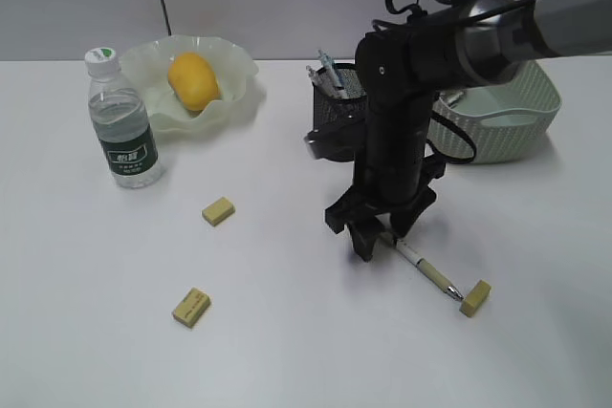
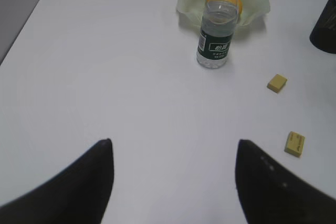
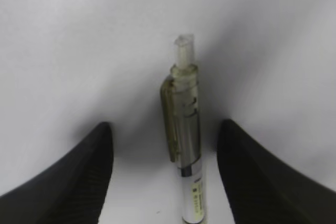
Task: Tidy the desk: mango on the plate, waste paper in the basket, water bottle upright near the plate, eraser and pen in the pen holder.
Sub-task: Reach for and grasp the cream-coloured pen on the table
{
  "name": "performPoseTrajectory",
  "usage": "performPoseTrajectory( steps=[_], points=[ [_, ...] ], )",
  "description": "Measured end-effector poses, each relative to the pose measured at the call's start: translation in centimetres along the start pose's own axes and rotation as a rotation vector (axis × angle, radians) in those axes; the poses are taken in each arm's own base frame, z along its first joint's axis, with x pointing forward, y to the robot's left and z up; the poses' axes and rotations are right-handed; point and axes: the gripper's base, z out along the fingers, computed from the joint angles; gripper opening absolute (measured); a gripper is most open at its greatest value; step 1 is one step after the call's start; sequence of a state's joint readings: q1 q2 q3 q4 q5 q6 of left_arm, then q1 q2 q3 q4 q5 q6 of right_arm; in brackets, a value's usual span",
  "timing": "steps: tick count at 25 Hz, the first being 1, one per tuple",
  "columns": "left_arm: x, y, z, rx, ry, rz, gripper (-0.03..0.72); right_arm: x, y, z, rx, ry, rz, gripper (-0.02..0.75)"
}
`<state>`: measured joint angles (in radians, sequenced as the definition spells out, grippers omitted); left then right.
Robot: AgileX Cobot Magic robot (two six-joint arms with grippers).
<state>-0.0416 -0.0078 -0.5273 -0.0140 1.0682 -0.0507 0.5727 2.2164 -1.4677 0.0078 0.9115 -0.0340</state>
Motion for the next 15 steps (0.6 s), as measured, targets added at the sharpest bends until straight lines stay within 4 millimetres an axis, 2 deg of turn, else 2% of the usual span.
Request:
performPoseTrajectory(
  steps=[5,15],
  points=[
    [0.00,0.00,0.00,0.000,0.000,0.000,0.547,-0.03,0.17,0.05,-0.019,0.001,0.015,0.465],
    [0.00,0.00,0.00,0.000,0.000,0.000,0.547,-0.24,0.25,0.15,-0.028,-0.010,0.022,0.170]
  ],
)
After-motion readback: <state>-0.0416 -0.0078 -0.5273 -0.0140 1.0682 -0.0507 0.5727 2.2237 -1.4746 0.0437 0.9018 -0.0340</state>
